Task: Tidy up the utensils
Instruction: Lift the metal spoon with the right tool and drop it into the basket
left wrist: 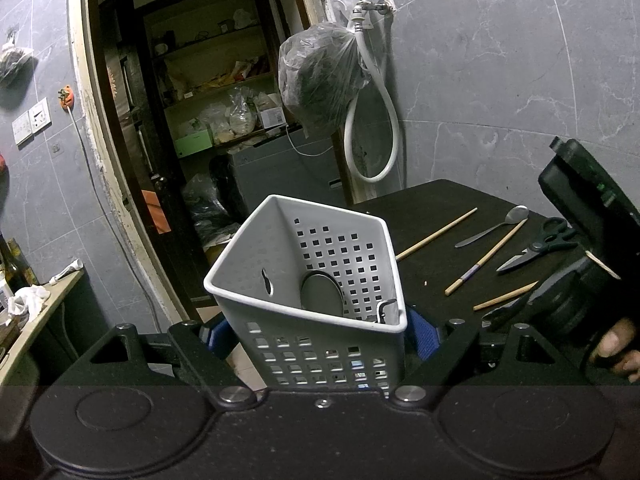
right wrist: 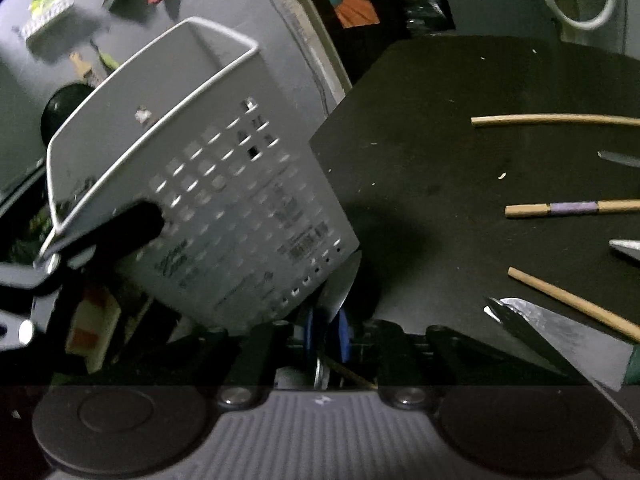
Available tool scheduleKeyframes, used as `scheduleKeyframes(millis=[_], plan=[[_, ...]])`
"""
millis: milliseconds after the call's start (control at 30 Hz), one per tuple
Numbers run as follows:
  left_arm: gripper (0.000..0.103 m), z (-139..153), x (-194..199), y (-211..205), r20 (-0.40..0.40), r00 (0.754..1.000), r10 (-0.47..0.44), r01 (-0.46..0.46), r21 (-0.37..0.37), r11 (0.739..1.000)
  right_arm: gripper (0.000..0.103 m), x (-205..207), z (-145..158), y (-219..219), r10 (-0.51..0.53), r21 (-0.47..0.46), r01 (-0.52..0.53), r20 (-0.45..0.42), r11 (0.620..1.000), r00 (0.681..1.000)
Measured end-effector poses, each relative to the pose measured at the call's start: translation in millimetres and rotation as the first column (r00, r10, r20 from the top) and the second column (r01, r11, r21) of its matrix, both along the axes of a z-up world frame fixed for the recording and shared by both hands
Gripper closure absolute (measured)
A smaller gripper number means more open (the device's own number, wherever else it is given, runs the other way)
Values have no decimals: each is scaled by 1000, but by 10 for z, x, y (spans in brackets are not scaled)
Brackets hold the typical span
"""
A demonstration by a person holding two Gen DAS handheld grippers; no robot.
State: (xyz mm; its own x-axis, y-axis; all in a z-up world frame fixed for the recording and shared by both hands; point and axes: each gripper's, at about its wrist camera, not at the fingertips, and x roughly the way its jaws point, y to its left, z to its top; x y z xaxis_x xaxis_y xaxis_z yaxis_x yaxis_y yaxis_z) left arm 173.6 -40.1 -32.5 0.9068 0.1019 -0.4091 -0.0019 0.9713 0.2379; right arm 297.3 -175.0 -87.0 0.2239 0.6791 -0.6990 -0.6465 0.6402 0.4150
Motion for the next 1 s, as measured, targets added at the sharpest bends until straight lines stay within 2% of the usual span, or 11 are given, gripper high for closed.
scheduleKeyframes(millis=[67, 267, 400, 533, 667, 867, 1000], plan=[[18, 2, -4, -1, 0, 1000, 0, 0, 0, 1000, 100, 23, -18, -12, -22, 25, 23, -10, 999, 1000], [18, 2, -3, -3, 0, 1000, 0, 0, 0, 1000, 101, -15, 63, -154, -106, 71, 104, 20, 992, 994], [18, 0, 0, -4, 0, 1000, 0, 0, 1, 1000, 101, -94, 219, -375, -194, 122, 185, 64, 975, 979], [18, -2, 3, -5, 0, 1000, 0, 0, 1, 1000, 101, -231, 475, -593, -275, 217, 236, 174, 947, 946], [18, -1, -1, -6, 0, 1000, 0, 0, 1, 1000, 101, -370, 878, -730, -341, 311, 249, 291, 917, 894], [18, 5, 11, 5, 1, 1000, -3, 3, 3, 1000, 101, -407, 1464, -653, -368, 429, 167, 443, 888, 818], [18, 9, 4, 10, 1, 1000, -5, 5, 1, 1000, 100, -411, 1690, -475, -365, 494, 88, 500, 865, 785]])
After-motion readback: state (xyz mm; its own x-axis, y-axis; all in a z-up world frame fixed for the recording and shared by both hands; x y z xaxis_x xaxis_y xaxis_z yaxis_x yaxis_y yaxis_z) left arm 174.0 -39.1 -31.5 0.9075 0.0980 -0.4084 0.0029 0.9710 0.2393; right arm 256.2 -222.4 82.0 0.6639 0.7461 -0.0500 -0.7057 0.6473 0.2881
